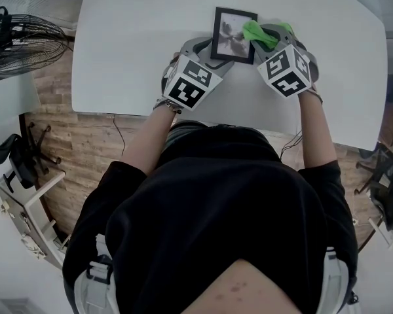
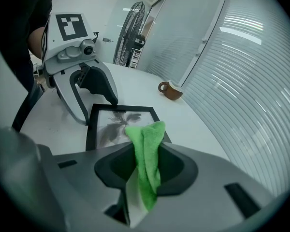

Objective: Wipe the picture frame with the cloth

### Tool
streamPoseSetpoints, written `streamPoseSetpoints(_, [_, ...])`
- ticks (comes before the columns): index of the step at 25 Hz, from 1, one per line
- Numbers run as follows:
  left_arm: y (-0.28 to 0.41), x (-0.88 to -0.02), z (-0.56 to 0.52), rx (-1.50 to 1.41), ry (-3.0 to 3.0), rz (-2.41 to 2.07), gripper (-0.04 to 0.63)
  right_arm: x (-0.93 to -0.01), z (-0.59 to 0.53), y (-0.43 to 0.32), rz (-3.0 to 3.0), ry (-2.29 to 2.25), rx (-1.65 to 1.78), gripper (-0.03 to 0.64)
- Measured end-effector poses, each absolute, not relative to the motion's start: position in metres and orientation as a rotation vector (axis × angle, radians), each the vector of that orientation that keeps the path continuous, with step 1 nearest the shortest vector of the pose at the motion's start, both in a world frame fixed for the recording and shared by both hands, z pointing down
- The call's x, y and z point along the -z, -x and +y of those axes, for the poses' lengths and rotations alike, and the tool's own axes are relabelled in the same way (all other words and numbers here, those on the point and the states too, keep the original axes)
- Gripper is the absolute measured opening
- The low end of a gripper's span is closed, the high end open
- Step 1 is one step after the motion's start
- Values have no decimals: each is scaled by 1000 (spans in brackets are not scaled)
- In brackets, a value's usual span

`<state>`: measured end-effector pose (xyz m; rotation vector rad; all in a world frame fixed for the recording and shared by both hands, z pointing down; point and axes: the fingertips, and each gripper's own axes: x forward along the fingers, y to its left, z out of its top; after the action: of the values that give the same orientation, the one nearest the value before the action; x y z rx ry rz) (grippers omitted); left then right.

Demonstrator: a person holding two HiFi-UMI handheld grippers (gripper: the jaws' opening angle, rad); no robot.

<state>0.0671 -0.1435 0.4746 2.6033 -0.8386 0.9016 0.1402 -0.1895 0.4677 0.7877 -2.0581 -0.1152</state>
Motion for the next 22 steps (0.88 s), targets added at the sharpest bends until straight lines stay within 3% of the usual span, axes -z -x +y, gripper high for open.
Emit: streamPoseSetpoints(22, [-66,-477,-144,-902,-2601,-845,313,-470,-160,-135,-2062,-751,63,112])
